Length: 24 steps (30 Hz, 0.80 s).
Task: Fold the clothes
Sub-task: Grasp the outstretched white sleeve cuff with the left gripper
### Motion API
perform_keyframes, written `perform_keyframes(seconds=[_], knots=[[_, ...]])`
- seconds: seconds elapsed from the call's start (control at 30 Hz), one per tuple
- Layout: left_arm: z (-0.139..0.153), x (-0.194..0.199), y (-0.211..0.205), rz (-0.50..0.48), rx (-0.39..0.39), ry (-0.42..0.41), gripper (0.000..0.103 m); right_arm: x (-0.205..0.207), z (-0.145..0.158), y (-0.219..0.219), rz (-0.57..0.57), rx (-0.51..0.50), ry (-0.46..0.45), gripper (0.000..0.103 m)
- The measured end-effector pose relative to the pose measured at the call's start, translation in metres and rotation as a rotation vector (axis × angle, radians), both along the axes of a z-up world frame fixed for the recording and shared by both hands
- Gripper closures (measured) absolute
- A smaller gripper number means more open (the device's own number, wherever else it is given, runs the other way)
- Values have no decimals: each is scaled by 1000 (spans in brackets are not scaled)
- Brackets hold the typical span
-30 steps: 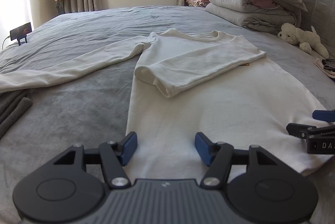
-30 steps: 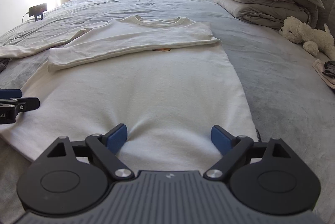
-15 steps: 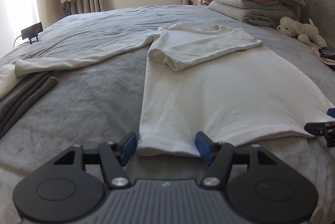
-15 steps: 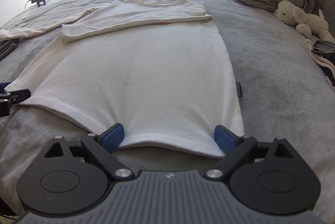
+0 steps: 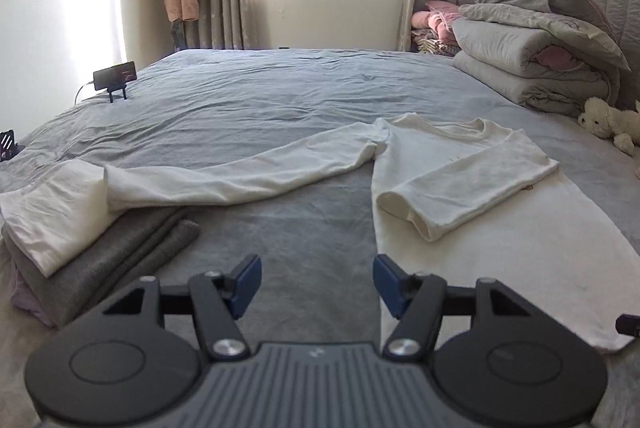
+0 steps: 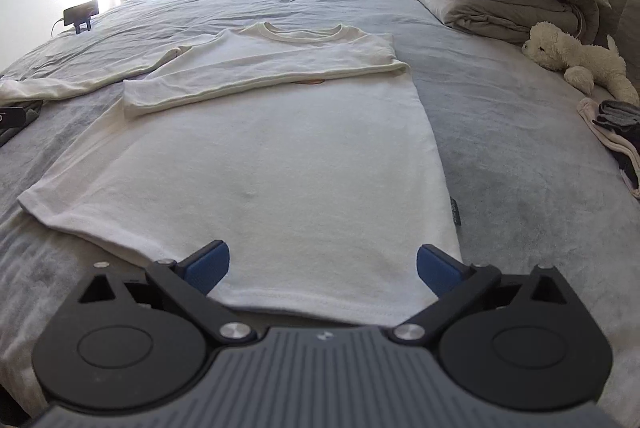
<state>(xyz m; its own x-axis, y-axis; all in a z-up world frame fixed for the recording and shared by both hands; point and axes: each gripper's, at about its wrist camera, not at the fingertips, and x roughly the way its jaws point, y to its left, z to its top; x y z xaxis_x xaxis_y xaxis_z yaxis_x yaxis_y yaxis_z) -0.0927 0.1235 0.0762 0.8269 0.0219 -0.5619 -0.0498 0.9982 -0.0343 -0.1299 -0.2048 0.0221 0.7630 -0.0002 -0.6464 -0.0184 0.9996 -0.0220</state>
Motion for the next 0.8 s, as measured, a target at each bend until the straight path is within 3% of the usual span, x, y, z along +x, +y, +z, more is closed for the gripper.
perform_keyframes(seconds=[0.13, 0.2, 0.27, 0.4, 0.53, 0.63, 0.73, 0.8], knots=[[11, 23, 56, 210, -85, 15, 36, 5, 9, -2, -24, 35, -38, 1], [14, 33, 79, 298, -108, 27, 29, 8, 12, -1, -26, 54, -44, 1], [13, 44, 101, 371, -179, 48, 28, 10, 14, 2, -20, 58, -51, 1], [7, 60, 125, 442, -313, 69, 28, 15, 16, 11, -1, 59, -56, 1], [0, 80, 132, 469, -369, 96, 29, 21, 16, 19, 19, 62, -53, 1], [-9, 92, 133, 500, -364, 124, 39, 24, 14, 24, 30, 61, -49, 1], [-11, 94, 133, 531, -348, 123, 59, 28, 14, 25, 31, 65, -46, 1], [-11, 95, 136, 558, -342, 131, 82, 30, 14, 25, 28, 72, -45, 1]])
